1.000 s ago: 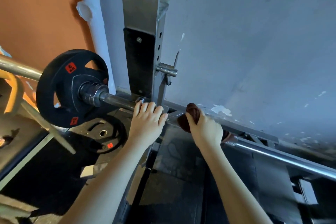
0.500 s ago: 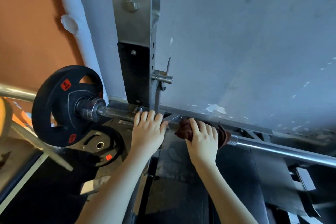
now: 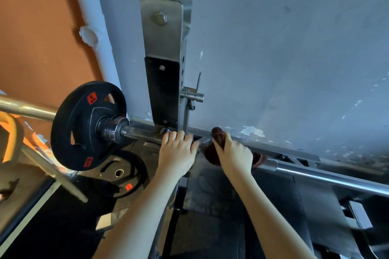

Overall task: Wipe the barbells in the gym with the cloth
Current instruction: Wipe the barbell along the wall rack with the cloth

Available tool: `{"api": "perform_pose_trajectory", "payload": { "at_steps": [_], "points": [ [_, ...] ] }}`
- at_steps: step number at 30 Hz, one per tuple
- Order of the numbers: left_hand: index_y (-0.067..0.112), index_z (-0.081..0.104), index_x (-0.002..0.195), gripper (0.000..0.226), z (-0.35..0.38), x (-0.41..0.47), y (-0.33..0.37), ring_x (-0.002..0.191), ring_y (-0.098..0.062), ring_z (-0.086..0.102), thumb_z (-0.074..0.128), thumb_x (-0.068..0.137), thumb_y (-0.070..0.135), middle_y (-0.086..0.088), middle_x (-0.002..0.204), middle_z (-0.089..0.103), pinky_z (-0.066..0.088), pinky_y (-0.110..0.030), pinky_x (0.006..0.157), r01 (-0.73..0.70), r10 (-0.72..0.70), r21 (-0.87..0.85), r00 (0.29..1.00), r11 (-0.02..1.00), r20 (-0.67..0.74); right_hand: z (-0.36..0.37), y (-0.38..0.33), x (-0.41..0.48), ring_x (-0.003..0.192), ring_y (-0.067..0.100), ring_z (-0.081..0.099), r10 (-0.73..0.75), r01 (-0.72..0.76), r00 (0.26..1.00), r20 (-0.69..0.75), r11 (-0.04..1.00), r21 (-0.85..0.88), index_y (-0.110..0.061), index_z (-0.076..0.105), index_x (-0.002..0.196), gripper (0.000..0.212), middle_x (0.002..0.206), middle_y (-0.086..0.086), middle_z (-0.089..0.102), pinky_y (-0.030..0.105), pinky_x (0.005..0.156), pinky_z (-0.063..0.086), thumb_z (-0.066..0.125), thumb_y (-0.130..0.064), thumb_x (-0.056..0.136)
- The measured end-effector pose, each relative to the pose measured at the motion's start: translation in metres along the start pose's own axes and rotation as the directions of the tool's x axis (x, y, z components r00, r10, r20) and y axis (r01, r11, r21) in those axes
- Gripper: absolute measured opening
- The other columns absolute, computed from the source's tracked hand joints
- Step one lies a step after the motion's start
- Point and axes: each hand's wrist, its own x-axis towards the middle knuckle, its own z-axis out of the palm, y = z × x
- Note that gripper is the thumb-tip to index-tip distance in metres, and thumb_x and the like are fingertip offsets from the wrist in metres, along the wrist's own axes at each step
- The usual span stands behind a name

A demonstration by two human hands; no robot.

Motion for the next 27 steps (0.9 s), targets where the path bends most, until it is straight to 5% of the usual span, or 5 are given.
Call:
{"api": "perform_pose_trajectory", "payload": {
  "at_steps": [7,10,14,20,27],
  "points": [
    [0.018,0.056,0.118,0.081,0.006,0.008,-0.006,0.111,-0.030,0.050,-0.013,0.086,0.044,-0.005,0.117,0.058,0.030,-0.046,0.104,-0.084,0.076,0.058,0.988,0.995,0.132,-0.040,0.013,0.025,0.110,0.017,0.055,0.210,-0.044,0.973,-0.100,0.589,0.807,-0.017,0.055,0.131,0.054,0.121,0.003,0.060,0.015,0.091,0.043,0.044,0.012,0.086],
    [0.019,0.056,0.117,0.081,0.006,0.010,-0.006,0.112,-0.030,0.051,-0.014,0.086,0.045,-0.005,0.116,0.058,0.030,-0.046,0.104,-0.081,0.074,0.043,0.987,0.996,0.141,-0.036,0.014,0.019,0.114,0.020,0.055,-0.033,0.145,0.986,-0.166,0.670,0.728,-0.015,0.062,0.120,0.060,0.122,0.001,0.059,0.008,0.095,0.038,0.044,0.017,0.073],
    [0.015,0.065,0.101,0.056,0.000,0.008,-0.002,0.099,-0.030,0.059,0.018,0.097,0.046,-0.007,0.099,0.065,0.039,-0.044,0.098,0.015,-0.014,-0.046,0.999,0.999,0.039,0.007,0.035,-0.025,0.127,0.032,0.051,-0.523,0.513,0.853,0.000,0.836,0.196,-0.030,0.058,0.126,0.056,0.143,0.004,0.051,0.058,0.109,0.036,0.042,-0.023,0.073],
    [0.014,0.065,0.098,0.061,-0.001,0.006,0.000,0.099,-0.029,0.059,0.014,0.095,0.047,-0.006,0.097,0.065,0.040,-0.045,0.098,0.016,-0.015,-0.067,1.000,0.998,0.017,-0.016,0.025,-0.022,0.134,0.020,0.040,-0.306,0.243,0.926,0.222,0.932,0.270,-0.038,0.032,0.147,0.093,0.145,-0.005,0.044,0.038,0.115,0.020,0.033,-0.089,0.068],
    [0.014,0.065,0.098,0.057,0.001,0.003,-0.001,0.095,-0.028,0.060,0.018,0.098,0.045,-0.005,0.095,0.065,0.043,-0.045,0.095,0.009,-0.010,-0.043,1.000,0.999,-0.021,-0.032,-0.002,0.036,0.077,0.018,0.069,-0.219,0.021,0.758,0.615,0.950,0.312,-0.029,0.055,0.109,0.037,0.096,-0.004,0.071,0.029,0.072,0.056,0.063,-0.056,0.085]
  ]
}}
